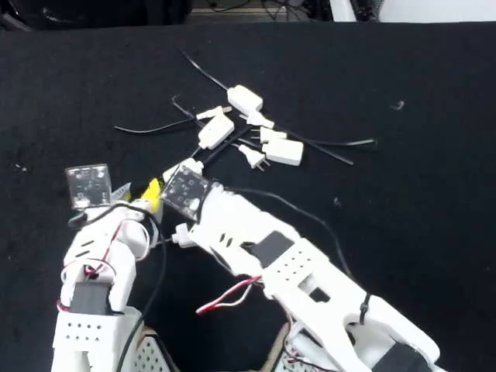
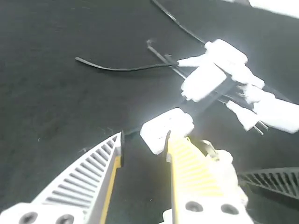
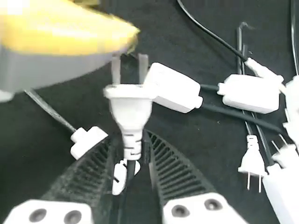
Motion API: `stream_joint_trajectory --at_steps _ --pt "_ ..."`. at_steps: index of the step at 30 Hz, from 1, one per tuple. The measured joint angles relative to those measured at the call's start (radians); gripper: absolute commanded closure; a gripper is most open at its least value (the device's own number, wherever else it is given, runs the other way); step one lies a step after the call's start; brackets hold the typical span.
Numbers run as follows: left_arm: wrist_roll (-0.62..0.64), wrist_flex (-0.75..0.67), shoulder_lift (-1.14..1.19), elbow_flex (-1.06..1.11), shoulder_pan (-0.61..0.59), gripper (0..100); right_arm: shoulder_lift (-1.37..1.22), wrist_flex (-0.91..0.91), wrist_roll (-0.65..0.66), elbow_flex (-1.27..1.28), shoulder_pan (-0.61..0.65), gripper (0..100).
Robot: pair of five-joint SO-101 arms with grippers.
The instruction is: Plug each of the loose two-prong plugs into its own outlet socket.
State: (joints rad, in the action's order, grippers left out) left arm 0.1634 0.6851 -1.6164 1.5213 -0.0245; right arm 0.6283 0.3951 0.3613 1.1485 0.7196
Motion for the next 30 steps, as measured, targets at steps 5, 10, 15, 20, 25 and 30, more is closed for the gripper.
stream_joint_trajectory --at_steps 5,10,15,20,25,30 --pt "-0.048 -0.003 0.003 0.000 0.048 83 0.000 0.000 0.000 0.000 0.014 98.8" --pt "-0.078 -0.003 0.018 0.000 0.040 83 0.000 0.000 0.000 0.000 0.017 98.8" --pt "-0.083 -0.003 0.020 0.002 -0.084 83 0.000 0.000 0.000 0.000 0.041 98.8" --pt "-0.046 -0.003 0.020 -0.003 -0.110 83 0.000 0.000 0.002 0.000 0.041 98.8" --pt "-0.034 0.048 0.020 -0.066 -0.091 83 0.000 0.000 0.023 0.000 0.044 98.8" --pt "-0.046 0.143 0.020 -0.144 0.014 83 0.000 0.000 0.048 0.000 0.048 98.8"
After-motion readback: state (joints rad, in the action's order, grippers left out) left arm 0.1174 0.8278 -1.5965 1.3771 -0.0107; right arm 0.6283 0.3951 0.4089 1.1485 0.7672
